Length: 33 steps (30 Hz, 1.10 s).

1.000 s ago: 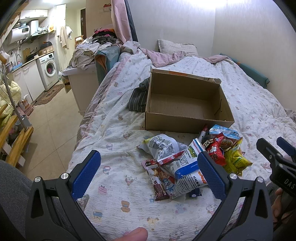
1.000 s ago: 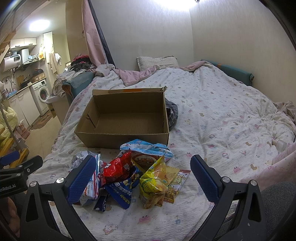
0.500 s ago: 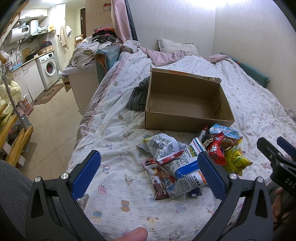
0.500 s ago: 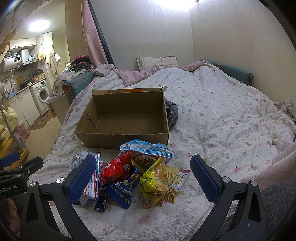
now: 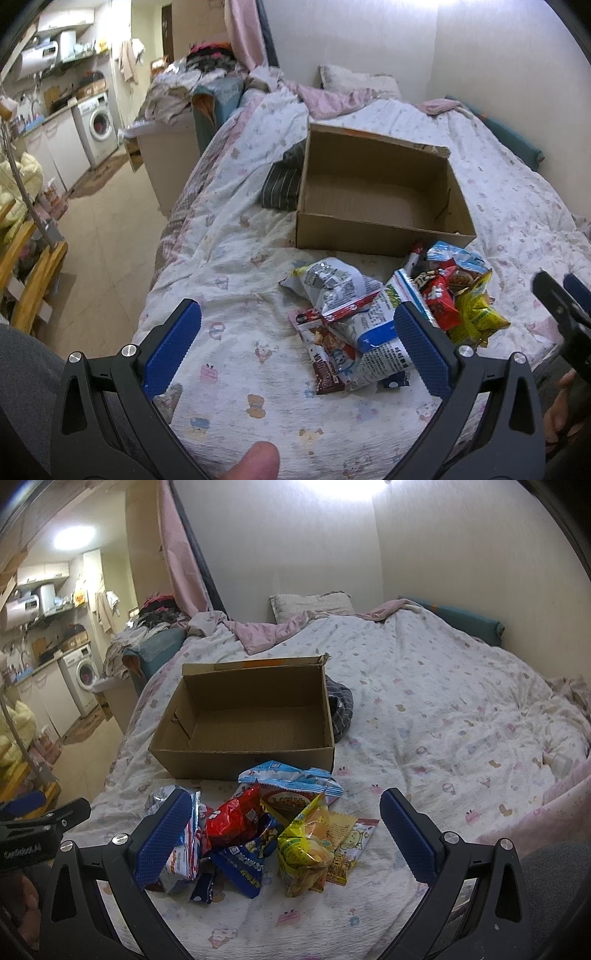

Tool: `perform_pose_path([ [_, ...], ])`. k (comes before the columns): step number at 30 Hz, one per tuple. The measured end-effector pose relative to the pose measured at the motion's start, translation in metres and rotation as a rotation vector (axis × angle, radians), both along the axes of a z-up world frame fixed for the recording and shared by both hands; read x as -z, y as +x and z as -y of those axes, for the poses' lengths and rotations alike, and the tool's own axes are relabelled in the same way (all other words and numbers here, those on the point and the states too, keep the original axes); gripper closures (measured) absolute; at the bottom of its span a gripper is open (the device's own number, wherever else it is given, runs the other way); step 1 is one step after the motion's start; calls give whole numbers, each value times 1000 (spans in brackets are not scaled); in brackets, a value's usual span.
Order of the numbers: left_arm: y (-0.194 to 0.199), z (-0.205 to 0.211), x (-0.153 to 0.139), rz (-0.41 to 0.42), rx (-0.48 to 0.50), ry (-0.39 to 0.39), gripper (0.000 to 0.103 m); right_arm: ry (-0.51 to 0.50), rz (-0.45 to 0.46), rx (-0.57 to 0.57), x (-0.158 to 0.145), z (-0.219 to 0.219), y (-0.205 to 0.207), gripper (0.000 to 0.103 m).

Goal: Organize snacks
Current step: 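Grasp the white-blue chip bag with the left gripper and lift it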

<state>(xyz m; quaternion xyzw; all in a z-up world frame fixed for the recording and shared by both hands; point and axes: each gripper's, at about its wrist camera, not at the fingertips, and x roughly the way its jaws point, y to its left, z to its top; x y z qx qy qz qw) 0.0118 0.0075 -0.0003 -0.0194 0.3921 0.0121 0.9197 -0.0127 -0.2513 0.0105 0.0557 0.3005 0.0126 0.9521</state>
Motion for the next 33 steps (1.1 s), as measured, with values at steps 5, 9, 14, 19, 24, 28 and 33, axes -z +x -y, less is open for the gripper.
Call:
perform_pose_path([
  [5, 34, -16, 11, -167, -65, -79, 0, 48, -36, 37, 3, 12, 3, 0],
  [9, 56, -17, 31, -329, -49, -268, 0, 77, -62, 51, 6, 18, 6, 0],
  [14, 66, 8, 56, -476, 11, -408, 5, 89, -75, 57, 8, 23, 6, 0],
  [19, 74, 36, 88, -598, 29, -463, 22, 82, -89, 67, 12, 30, 6, 0],
  [24, 80, 39, 112, -647, -23, -504, 35, 68, -90, 78, 13, 34, 2, 0],
  [28, 79, 46, 108, -634, -9, -461, 55, 69, -103, 83, 15, 37, 4, 0],
  [33, 73, 53, 93, -601, 9, -425, 73, 88, -114, 100, 16, 41, 5, 0],
])
